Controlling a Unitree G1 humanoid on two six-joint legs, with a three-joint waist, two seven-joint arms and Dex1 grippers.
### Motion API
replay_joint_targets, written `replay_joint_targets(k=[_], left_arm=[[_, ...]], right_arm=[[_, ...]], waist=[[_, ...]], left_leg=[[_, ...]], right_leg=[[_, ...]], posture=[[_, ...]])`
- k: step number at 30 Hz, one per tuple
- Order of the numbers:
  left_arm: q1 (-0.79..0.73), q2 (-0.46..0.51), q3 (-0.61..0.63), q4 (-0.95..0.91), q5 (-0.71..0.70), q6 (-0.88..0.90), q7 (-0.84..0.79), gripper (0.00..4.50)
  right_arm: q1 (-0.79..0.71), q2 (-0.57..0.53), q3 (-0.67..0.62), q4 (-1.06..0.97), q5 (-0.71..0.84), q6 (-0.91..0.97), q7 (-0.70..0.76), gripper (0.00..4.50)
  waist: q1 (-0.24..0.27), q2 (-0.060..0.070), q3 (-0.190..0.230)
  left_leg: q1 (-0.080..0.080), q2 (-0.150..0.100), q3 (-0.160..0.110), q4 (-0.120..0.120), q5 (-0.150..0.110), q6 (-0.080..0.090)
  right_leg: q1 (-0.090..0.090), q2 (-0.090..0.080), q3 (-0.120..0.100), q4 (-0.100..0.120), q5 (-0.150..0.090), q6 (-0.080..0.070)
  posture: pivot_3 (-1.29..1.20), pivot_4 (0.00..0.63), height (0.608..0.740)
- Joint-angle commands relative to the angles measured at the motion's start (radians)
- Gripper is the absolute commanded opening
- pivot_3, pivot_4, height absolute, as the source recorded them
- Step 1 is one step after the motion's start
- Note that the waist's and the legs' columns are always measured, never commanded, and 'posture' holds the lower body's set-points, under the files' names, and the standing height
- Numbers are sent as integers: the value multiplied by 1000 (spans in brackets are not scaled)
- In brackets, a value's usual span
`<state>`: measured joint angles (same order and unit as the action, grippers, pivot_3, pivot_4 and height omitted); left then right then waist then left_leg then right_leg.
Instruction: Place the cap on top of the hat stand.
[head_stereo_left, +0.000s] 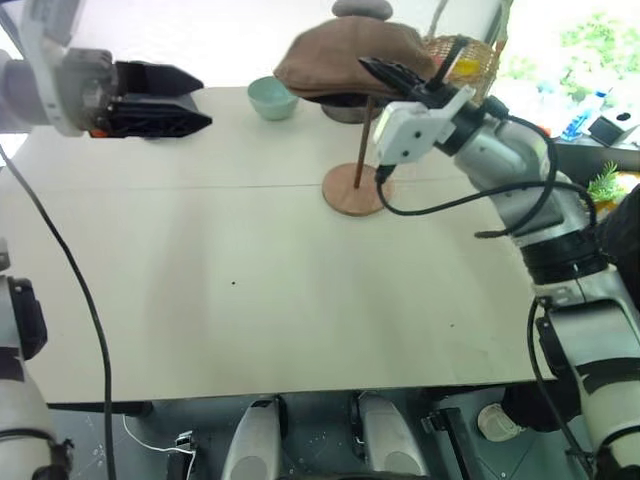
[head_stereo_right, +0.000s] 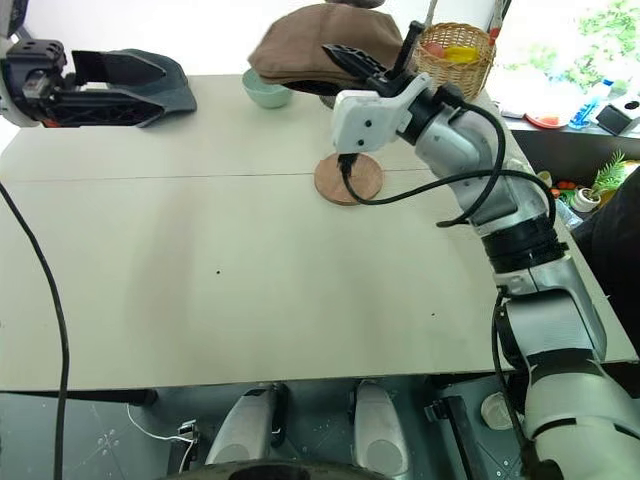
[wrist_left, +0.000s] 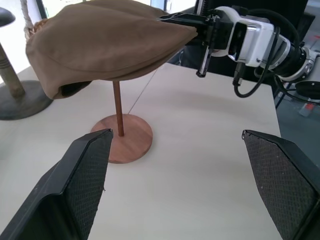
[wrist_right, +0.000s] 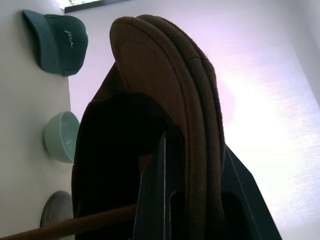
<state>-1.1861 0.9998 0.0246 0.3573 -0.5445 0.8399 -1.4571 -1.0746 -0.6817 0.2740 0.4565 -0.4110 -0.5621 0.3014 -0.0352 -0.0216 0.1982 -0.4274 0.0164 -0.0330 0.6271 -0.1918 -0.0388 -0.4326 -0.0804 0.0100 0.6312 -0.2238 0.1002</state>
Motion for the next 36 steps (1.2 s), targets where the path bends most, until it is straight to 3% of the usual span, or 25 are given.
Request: replay_joint_targets(k=[1,8,12,16,20,29,32,36], left_arm=[[-14,22,50,-37,-16,7,16,4331],[-3,34,70,-54,-28,27,38,4331],[-18,26,66,-39,-23,23,43,4331],[-24,15,60,-36,-21,17,43,4331],[-24,7,57,-42,-21,14,40,4331],[-30,-13,47,-21,-9,-4,34,4331],[-28,-17,44,-5,-4,-16,27,4331],[-27,-23,38,14,2,-33,13,4331]], right_arm=[[-52,-20,-35,91,-5,-93,-31,47],[16,-29,-43,114,45,-262,-8,47],[35,-8,-45,129,73,-242,34,47],[54,9,-53,111,133,-134,126,1562],[123,-8,-80,-15,188,-54,186,3614],[376,-154,-258,-426,347,172,318,3614],[471,-228,-361,-597,564,364,435,3614],[534,-416,-541,-681,1024,911,667,3614]], waist=[[-7,0,0],[-12,0,0],[-11,0,0],[-11,0,0],[-7,0,0],[-3,0,0],[-2,0,0],[-1,1,0]], left_leg=[[0,0,0,0,0,0],[1,0,0,-1,0,1],[1,0,0,-1,0,1],[1,0,0,0,0,1],[1,0,0,0,0,1],[1,0,0,1,0,1],[1,0,0,1,0,1],[2,0,0,2,-1,1]], right_leg=[[0,0,0,0,0,0],[0,0,0,1,1,4],[0,0,1,1,2,4],[0,1,1,1,2,4],[0,0,1,1,2,4],[0,0,1,1,2,4],[1,0,1,2,2,4],[2,0,2,2,1,3]], posture=[[0,150,740],[0,150,740],[0,150,740],[0,150,740],[0,150,740],[0,150,740],[0,150,740],[0,150,740]])
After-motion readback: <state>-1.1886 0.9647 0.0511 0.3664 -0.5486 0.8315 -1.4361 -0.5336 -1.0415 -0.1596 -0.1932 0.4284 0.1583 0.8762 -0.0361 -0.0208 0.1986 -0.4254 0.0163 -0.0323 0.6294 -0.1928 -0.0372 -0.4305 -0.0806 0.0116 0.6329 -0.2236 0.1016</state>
